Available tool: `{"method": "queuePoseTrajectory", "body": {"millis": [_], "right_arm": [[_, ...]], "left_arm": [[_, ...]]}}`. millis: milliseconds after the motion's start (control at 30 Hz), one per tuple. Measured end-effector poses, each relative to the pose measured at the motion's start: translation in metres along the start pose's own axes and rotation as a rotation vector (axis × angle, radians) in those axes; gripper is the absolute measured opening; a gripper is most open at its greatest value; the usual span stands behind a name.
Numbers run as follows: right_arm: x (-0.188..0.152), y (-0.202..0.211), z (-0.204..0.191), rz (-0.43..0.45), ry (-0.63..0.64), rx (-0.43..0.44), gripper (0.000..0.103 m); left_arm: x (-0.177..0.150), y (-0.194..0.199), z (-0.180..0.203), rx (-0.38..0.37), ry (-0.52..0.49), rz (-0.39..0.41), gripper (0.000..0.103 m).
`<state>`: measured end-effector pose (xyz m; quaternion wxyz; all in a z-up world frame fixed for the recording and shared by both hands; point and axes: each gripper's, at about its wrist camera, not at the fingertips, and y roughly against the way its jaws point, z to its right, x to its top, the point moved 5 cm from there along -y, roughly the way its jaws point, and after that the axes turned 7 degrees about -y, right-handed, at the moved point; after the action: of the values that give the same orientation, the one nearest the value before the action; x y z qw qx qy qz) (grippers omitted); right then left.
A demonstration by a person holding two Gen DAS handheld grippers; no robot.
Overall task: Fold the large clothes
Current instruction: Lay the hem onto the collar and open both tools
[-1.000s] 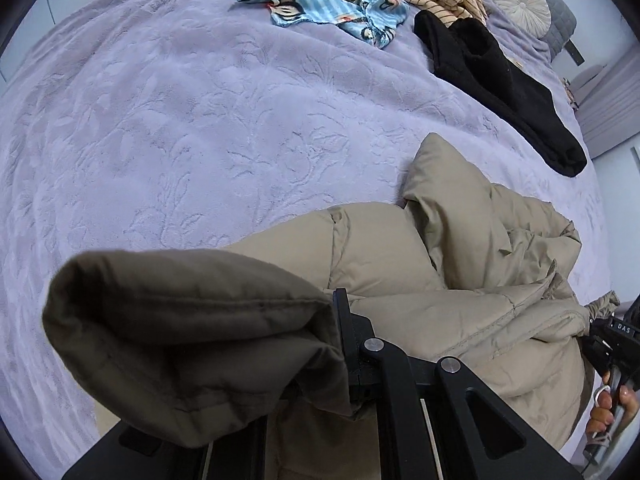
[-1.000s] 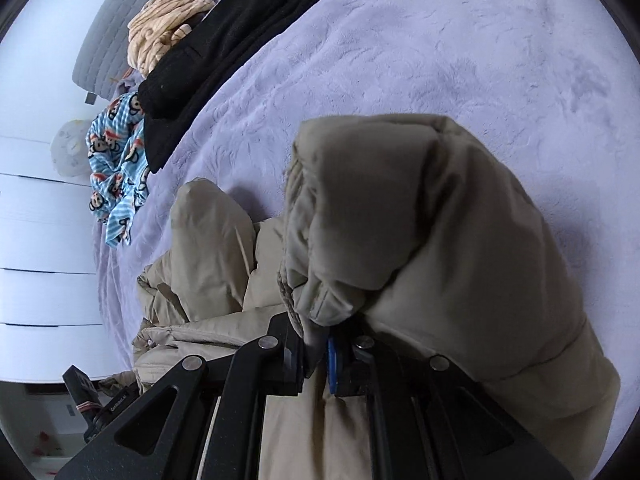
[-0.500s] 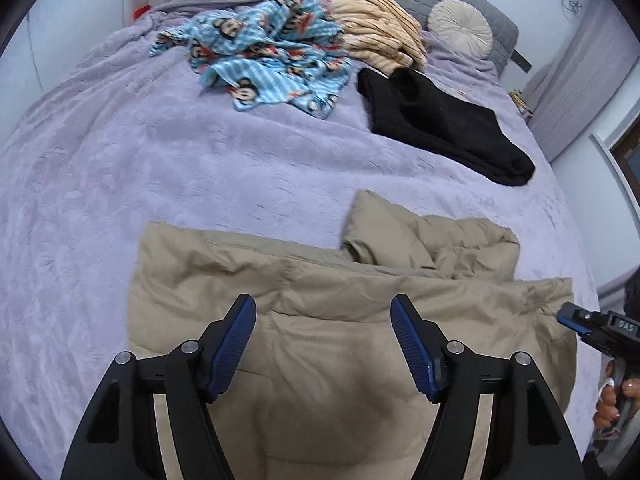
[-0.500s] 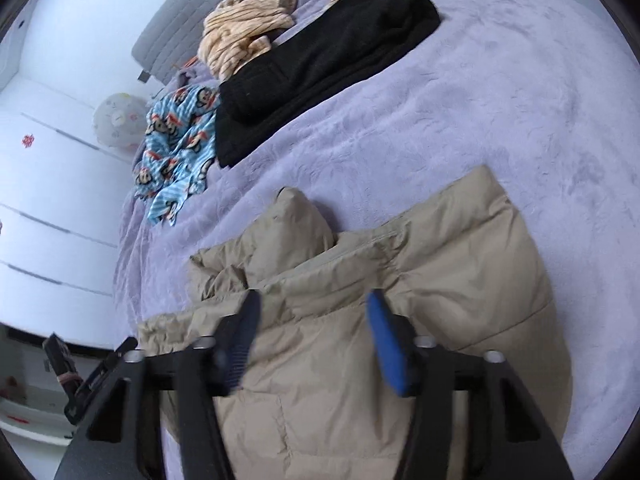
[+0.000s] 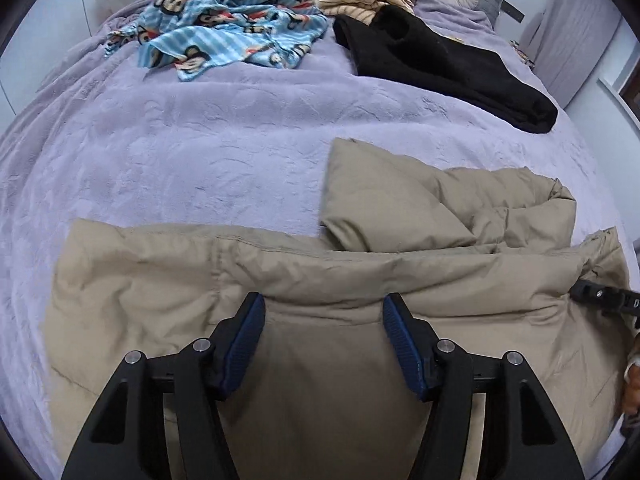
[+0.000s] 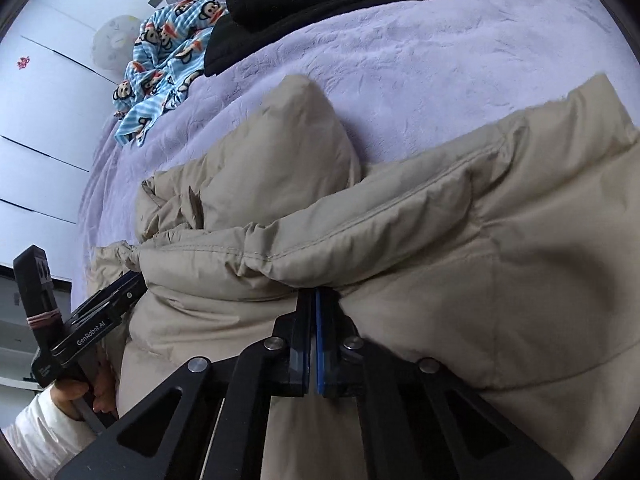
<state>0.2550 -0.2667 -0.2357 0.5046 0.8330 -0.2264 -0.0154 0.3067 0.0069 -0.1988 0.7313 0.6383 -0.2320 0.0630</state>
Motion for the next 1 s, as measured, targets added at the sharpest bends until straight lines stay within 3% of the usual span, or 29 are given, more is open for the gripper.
{"method": "queuePoseTrajectory", "body": {"millis": [133,200,267,367,567,633,733,833,1000], "right_arm": [[0.025,0.036,0.043,0.097,-0.029,-0.122,0.000],[0.031,0.048,0.078,0.128,-0.090,-0.168,0.000],[0.030,0.047,0.100,0.134,-0.126,-0.186,0.000],[0.028,0.030,0.115,0.138,-0.155,-0.160,0.000],[0.036,0.013,0.114,0.143,-0.129,-0.212,0.000],[0.034,0.021,0.112,0.131,-0.134,-0.231,0.000],[0.026,0.046,0.099,0.135,-0.138,-0.254,0.004],[0.004,0.077,0.085,0.168,-0.117,-0.240,0.004],[-0.057,0.115,0.072,0.184,-0.121,-0.246,0.005]], "left_arm": [[-0.013,0.006,-0.053,0.117,0.042,0.008,0.065],[-0.020,-0.001,-0.073,0.115,0.087,0.014,0.065],[-0.021,-0.011,-0.076,0.098,0.104,0.021,0.066],[-0.019,-0.025,-0.068,0.132,0.080,0.027,0.066],[-0.017,-0.023,-0.070,0.117,0.107,-0.010,0.067],[-0.017,-0.009,-0.073,0.122,0.123,-0.032,0.067],[-0.023,0.027,-0.081,0.160,0.117,0.000,0.067],[-0.042,0.053,-0.093,0.179,0.131,0.004,0.067],[-0.092,0.065,-0.110,0.231,0.158,-0.091,0.067]]}}
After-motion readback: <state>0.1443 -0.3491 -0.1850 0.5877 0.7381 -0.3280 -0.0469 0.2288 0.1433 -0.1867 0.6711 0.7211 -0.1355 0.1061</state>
